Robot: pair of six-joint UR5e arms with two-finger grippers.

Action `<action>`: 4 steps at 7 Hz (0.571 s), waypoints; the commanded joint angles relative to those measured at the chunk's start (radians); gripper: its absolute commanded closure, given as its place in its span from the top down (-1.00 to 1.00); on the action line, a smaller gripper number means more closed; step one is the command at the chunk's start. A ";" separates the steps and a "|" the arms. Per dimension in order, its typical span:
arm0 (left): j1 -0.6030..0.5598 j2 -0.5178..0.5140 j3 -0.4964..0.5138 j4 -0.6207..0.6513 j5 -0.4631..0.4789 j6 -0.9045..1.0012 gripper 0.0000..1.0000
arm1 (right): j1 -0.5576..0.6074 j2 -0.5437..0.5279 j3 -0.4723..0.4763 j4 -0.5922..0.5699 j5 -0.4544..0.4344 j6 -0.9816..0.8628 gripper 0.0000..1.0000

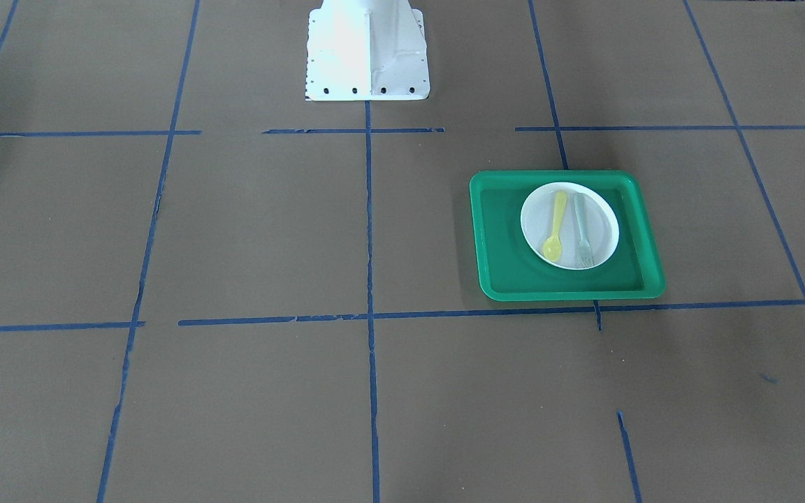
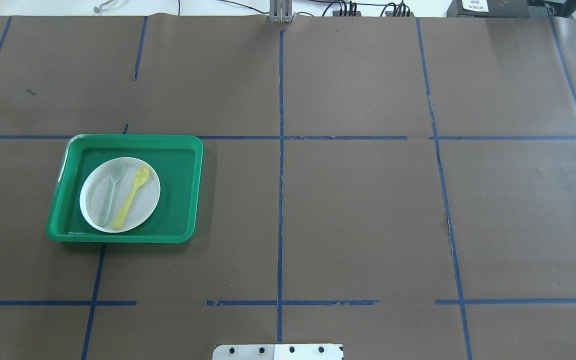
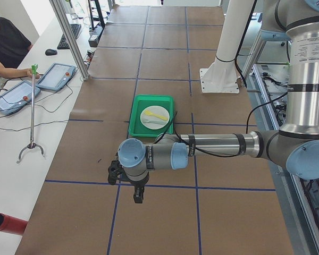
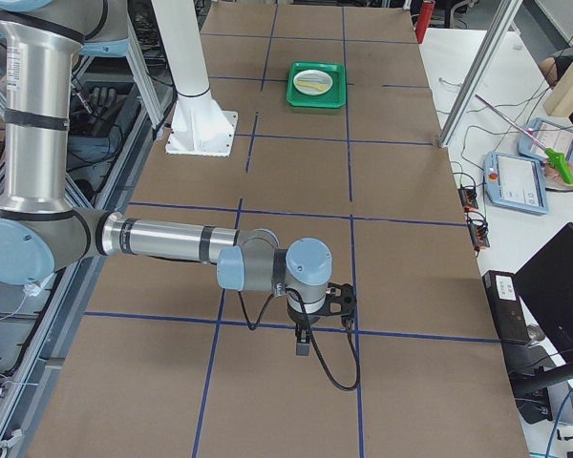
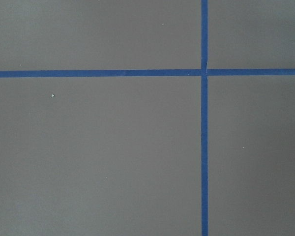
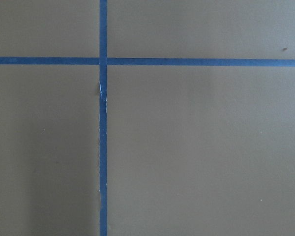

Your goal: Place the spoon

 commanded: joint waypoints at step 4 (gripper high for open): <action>0.004 -0.015 -0.061 -0.006 0.003 -0.014 1.00 | 0.000 0.000 0.000 -0.001 0.000 -0.001 1.00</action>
